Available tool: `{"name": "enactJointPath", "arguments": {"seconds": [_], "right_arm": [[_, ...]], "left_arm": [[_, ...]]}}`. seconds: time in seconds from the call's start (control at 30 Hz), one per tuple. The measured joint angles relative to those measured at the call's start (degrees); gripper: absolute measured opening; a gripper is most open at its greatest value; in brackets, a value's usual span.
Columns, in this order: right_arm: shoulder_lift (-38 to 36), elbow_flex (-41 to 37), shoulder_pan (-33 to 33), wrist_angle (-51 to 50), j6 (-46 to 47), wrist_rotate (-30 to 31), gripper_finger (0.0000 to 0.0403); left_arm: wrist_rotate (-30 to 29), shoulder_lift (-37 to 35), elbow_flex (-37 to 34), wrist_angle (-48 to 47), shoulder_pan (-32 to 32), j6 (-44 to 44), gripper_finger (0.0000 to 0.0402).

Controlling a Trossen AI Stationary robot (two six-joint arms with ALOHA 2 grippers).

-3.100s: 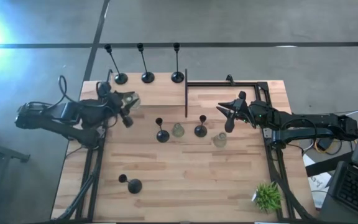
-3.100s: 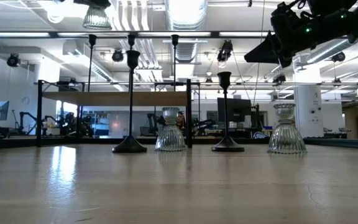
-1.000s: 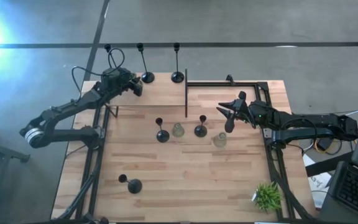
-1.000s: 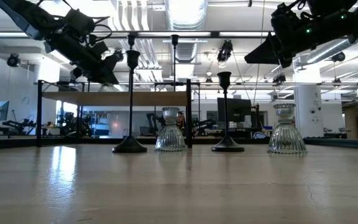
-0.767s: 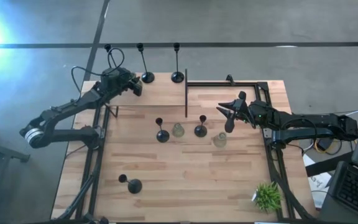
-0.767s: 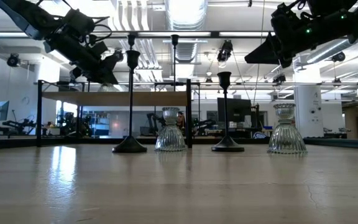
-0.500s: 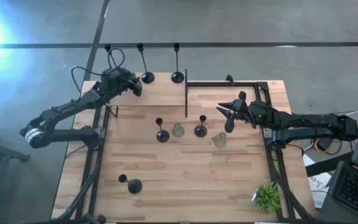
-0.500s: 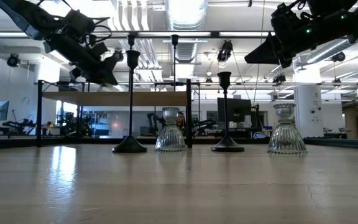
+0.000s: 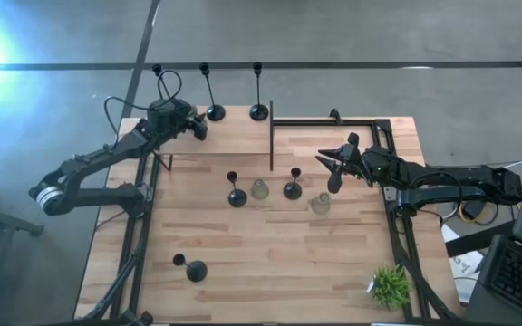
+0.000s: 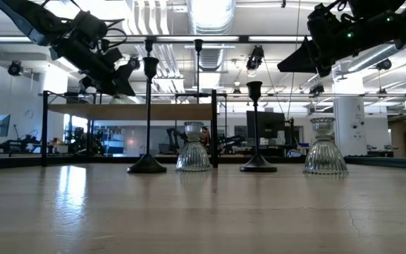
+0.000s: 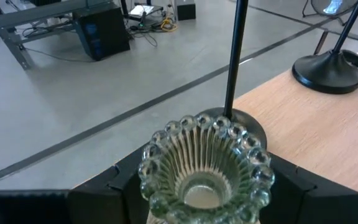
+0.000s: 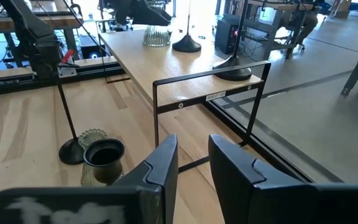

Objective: Pick & Place candle stick holders
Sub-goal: Put the bottom left green glass candle holder on the shelf, then put the right green glass candle holder on the shelf

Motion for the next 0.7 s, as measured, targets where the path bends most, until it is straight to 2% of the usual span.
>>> {"name": "enactJointPath", "arguments": {"seconds": [0.4, 0.7], "right_arm": [[0.0, 0.0, 0.0, 0.0, 0.0, 0.0, 0.0095], [0.0, 0.0, 0.0, -1.2, 0.0, -0.1, 0.0092]], "left_arm": [[1.8, -4.2, 1.1, 0.2, 0.0, -0.4, 0.0227], [16.1, -9.6, 5.0, -3.6, -0.1, -2.9, 0.0227]]}}
